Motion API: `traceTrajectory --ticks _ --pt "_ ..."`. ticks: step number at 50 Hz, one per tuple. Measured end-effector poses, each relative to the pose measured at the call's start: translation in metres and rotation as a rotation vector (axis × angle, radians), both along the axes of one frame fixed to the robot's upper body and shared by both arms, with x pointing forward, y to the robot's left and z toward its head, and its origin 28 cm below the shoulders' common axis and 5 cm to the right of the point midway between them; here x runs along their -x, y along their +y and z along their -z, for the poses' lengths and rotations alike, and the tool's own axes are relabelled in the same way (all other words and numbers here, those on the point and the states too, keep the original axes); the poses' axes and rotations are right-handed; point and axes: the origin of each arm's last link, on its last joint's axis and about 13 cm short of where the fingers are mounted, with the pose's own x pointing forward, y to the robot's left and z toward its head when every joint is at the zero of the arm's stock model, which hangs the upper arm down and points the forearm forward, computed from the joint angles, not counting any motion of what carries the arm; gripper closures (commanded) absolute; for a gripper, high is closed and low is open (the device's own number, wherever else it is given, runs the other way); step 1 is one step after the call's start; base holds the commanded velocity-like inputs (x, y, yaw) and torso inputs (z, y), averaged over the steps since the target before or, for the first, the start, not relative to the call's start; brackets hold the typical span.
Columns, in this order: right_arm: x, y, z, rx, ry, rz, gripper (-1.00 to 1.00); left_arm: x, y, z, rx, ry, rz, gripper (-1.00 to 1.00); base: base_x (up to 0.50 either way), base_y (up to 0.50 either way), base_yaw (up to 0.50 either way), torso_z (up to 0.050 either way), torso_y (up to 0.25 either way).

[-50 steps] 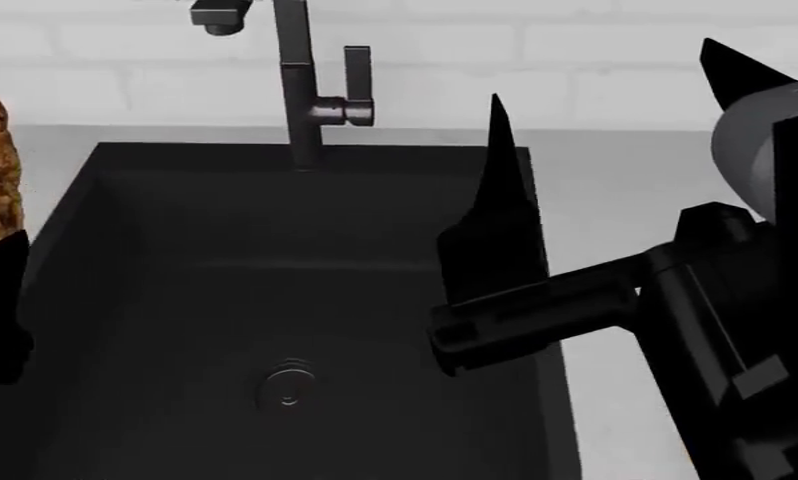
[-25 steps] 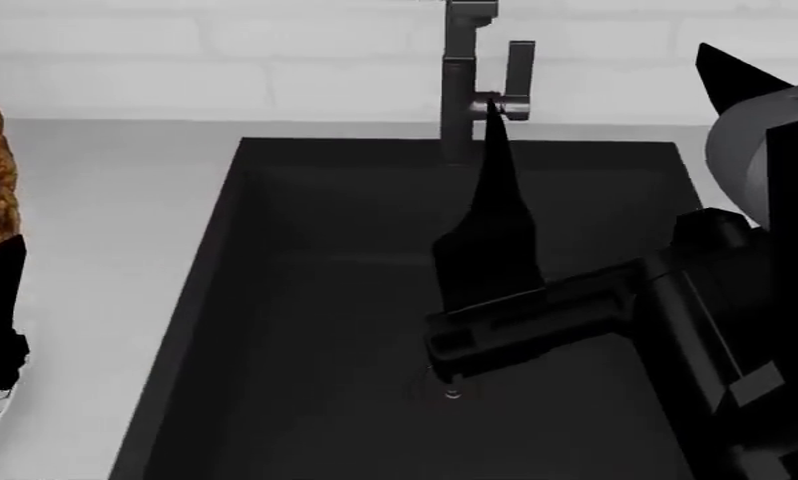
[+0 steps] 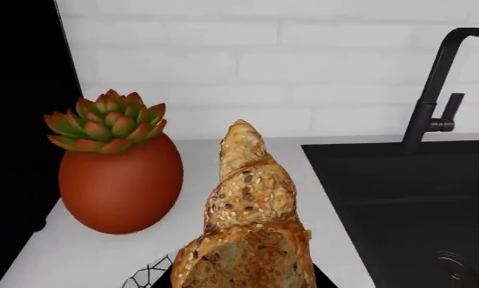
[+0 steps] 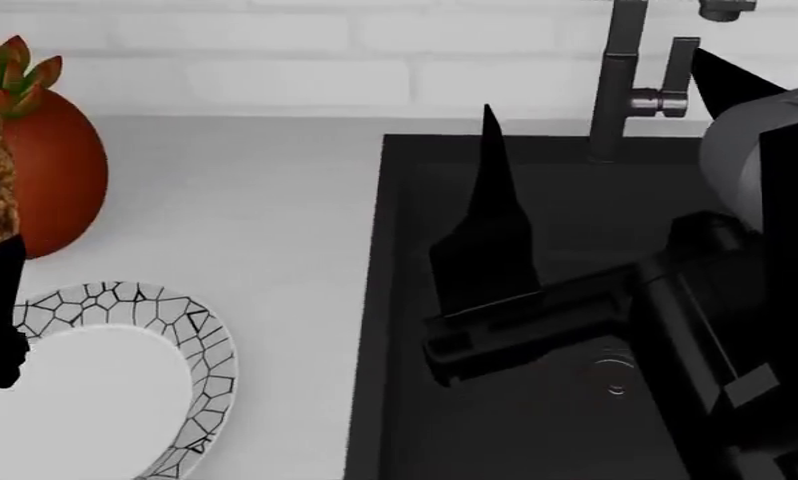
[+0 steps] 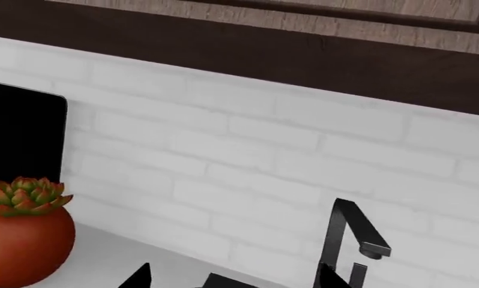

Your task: Place the pastries on the plates.

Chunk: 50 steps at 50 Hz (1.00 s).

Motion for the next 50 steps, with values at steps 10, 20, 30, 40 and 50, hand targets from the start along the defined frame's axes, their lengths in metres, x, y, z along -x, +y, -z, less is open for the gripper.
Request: traceTrajectory --ticks 10,20,30,40,50 --pt "0.0 0.0 0.001 -0.017 0.011 -0.005 -1.0 -0.001 0.001 0.002 -0.006 0.009 -0.003 1.0 -0.01 0.25 0.0 0.0 0.0" --pt "-0.001 0.0 0.002 -0.039 0.023 -0.005 -1.0 -0.018 0.0 0.012 -0.056 0.101 0.019 1.0 0.0 0.0 0.0 0.0 0.0" --pt "-0.002 0.001 0.003 -0.055 0.031 -0.004 -1.0 -0.047 0.002 0.033 -0.111 0.254 0.038 1.0 0.0 0.0 0.0 0.0 0.0" --pt "-0.001 0.002 0.004 -0.07 0.04 -0.003 -1.0 -0.058 0.002 0.053 -0.132 0.356 0.055 1.0 0.0 0.0 0.0 0.0 0.0" --pt "0.001 0.001 0.004 -0.08 0.048 0.001 -1.0 -0.059 0.0 0.065 -0.134 0.401 0.069 1.0 0.0 0.0 0.0 0.0 0.0"
